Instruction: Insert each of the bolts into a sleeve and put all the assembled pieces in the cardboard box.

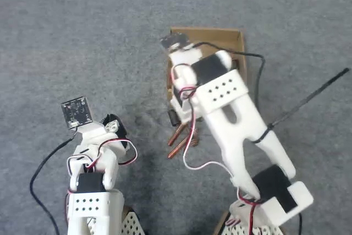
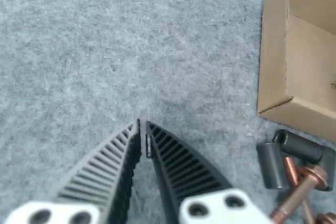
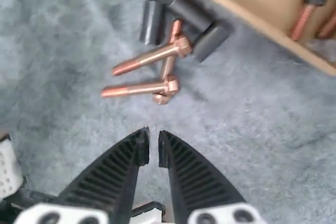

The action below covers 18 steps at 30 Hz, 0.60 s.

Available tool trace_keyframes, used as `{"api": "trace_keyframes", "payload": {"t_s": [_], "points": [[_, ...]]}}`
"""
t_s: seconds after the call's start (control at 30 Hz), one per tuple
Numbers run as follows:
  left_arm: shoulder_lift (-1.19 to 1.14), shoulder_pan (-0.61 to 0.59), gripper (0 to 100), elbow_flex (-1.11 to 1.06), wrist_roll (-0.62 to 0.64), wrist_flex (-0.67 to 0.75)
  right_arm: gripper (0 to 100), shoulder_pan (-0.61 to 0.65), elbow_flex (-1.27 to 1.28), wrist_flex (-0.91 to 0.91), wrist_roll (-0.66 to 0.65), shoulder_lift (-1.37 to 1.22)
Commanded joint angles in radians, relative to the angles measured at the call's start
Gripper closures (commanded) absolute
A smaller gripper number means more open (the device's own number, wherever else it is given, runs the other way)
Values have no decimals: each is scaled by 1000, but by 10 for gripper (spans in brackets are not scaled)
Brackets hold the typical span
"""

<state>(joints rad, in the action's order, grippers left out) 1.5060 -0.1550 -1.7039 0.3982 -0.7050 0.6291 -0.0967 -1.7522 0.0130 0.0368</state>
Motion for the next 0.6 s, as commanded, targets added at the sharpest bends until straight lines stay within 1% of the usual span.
{"api": "trace_keyframes", "payload": {"t_s": [0.0, 0.17, 0.3, 0.57], "points": [[18, -8, 989, 13, -11, 0, 992, 22, 43, 36, 8, 50], [18, -8, 989, 13, -11, 2, 992, 21, 213, 288, 8, 51], [18, -8, 988, 13, -11, 2, 992, 25, 305, 444, 8, 51], [18, -8, 988, 13, -11, 2, 992, 25, 381, 654, 11, 50]]}}
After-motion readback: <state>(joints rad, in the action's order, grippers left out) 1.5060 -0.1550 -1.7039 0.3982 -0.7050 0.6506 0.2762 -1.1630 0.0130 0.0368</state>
